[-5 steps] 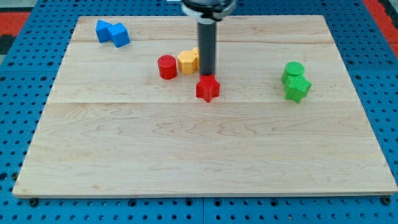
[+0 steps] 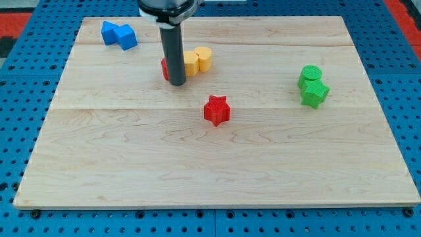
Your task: Place the yellow heart at the top center of the board
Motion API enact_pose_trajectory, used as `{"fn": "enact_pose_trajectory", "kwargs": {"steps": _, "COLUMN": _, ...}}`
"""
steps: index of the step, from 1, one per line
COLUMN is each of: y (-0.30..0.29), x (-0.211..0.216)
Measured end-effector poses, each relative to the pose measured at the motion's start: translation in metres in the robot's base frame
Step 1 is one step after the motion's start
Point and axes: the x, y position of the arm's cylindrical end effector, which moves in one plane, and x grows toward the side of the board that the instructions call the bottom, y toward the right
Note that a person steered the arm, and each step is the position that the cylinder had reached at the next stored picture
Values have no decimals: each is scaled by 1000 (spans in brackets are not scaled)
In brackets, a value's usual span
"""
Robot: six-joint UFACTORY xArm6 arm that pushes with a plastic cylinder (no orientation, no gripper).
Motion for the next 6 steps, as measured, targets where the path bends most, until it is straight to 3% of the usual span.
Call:
{"fn": "enact_pose_trajectory", "kwargs": {"steps": 3, "y": 94, "x": -98}}
{"fn": "enact_pose_trajectory", "kwargs": {"steps": 4, "y": 127, "x": -101}}
{"fn": "enact_pose_trajectory", "kwargs": {"steps": 5, "y": 101, "x": -120}}
{"fn": "enact_pose_trajectory", "kwargs": {"steps": 6, "y": 107, "x": -98}}
